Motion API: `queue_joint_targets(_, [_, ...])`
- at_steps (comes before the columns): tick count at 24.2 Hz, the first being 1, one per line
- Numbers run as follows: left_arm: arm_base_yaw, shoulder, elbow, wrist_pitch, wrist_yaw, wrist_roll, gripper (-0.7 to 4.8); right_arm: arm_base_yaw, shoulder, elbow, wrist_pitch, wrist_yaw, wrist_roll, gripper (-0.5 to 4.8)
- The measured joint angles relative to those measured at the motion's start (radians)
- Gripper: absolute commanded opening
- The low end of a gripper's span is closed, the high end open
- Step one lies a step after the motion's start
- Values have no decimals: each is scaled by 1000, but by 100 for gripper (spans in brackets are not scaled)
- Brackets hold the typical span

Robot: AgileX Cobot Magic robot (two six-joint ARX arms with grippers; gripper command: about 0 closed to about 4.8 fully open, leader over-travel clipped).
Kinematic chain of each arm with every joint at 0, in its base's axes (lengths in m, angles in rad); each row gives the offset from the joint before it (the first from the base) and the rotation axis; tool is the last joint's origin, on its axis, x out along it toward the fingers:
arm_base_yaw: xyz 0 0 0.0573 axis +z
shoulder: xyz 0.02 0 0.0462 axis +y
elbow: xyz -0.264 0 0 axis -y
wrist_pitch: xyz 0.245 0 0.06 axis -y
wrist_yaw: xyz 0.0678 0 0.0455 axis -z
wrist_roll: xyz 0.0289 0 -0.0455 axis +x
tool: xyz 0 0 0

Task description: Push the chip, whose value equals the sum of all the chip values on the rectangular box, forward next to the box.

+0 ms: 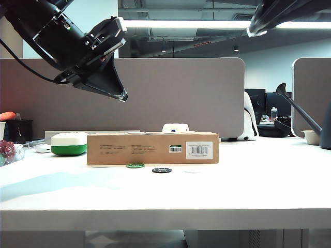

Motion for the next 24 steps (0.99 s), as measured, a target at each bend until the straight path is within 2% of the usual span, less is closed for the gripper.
queue_joint_targets(4, [0, 0, 0, -1, 0, 0, -5, 104, -63, -57, 3, 36, 8, -5])
queue_joint_targets(7, [0, 0, 0, 0, 0, 0, -5, 139, -82, -78, -14, 70, 9, -4])
queue_joint_targets(15, [-1, -25, 0, -3, 0, 0, -5, 138, -80, -78, -14, 69, 9, -4])
queue_joint_targets(24, [0, -150, 0, -2, 0, 0, -5, 138, -80, -78, -13, 69, 9, -4])
